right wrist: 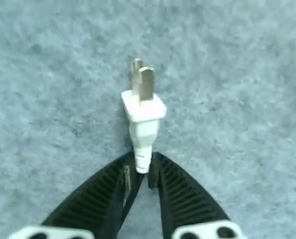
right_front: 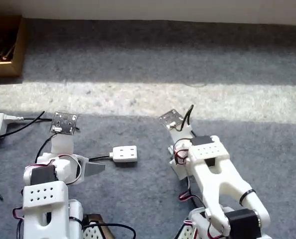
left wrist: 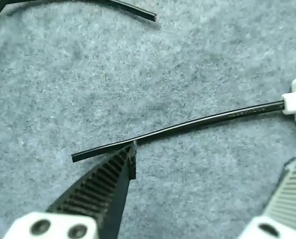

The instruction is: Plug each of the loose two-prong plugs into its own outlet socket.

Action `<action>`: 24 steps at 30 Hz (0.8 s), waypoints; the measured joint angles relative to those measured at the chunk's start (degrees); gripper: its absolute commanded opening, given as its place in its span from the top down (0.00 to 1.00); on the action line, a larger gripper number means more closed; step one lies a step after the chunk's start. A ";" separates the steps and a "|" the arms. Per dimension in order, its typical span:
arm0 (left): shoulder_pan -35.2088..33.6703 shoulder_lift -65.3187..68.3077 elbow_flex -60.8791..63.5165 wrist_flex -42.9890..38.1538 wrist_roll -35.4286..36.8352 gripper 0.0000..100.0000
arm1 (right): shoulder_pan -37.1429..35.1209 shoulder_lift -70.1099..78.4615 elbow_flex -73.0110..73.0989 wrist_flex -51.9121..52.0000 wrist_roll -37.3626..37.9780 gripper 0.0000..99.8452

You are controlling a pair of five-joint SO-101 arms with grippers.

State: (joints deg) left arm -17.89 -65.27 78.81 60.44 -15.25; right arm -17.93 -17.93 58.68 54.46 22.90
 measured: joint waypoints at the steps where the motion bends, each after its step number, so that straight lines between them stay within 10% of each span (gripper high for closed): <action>1: 0.00 0.00 0.00 0.00 0.00 0.57 | 0.00 0.00 -0.62 0.70 0.00 0.99; 24: 3.16 -0.35 -3.87 -8.53 0.00 0.57 | -1.93 -14.33 -5.19 4.31 -2.02 0.99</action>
State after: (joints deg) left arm -14.73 -65.63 74.95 51.91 -15.25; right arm -19.87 -32.26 53.49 58.77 20.88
